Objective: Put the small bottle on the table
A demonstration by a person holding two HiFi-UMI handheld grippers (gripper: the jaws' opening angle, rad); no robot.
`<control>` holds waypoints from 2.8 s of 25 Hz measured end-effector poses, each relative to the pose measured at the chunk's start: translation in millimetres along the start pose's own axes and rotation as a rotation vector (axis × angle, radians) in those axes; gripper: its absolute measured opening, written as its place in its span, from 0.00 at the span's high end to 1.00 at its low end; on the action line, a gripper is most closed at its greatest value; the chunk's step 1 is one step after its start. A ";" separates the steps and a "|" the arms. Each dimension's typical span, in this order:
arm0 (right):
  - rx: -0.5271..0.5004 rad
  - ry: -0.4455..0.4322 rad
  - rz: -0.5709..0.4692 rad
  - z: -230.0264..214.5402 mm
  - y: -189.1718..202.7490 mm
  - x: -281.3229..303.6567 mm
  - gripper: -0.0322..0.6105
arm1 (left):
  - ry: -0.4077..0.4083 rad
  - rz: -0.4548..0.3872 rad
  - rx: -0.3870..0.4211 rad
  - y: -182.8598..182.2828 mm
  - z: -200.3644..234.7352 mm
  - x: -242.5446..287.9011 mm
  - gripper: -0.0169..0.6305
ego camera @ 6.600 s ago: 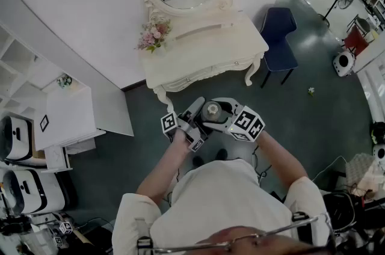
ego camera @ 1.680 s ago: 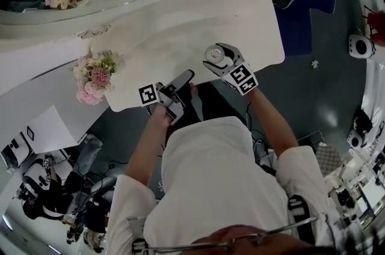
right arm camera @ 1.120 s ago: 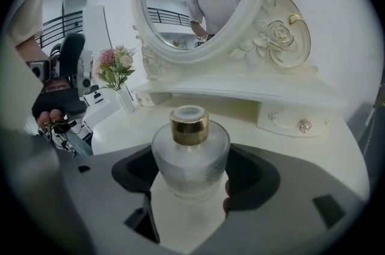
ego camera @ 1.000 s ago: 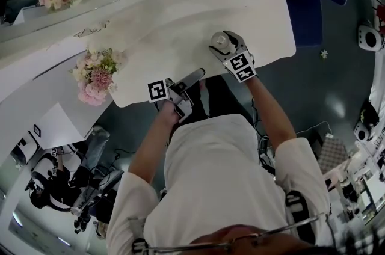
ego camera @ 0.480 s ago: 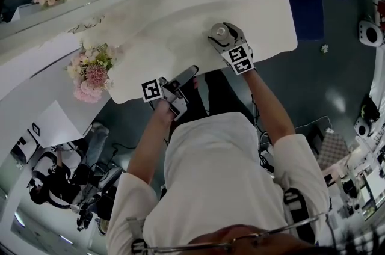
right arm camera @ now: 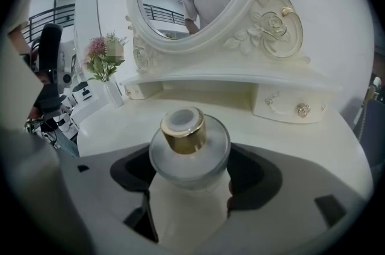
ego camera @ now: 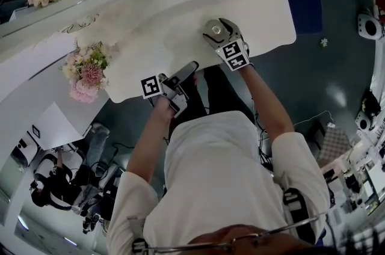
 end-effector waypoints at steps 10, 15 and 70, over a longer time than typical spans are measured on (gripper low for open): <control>0.007 0.000 0.004 0.4 -0.5 -12.2 0.34 | 0.021 0.022 0.032 -5.0 -4.3 11.2 0.48; 0.032 0.001 -0.026 10.1 -11.7 -59.9 0.34 | 0.028 0.054 0.119 5.8 -35.8 15.9 0.48; 0.010 0.282 -0.508 88.7 -129.1 -320.9 0.94 | -0.251 -0.037 1.687 -36.1 -246.2 -42.7 0.97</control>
Point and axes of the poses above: the fingertips, and each gripper's own axes: x forward along the fingers, z to its left, y out of its underside, the point moved 6 cm from there along -x, backward along the fingers, and after that the axes turned 13 degrees about x, right-handed, at the moved point
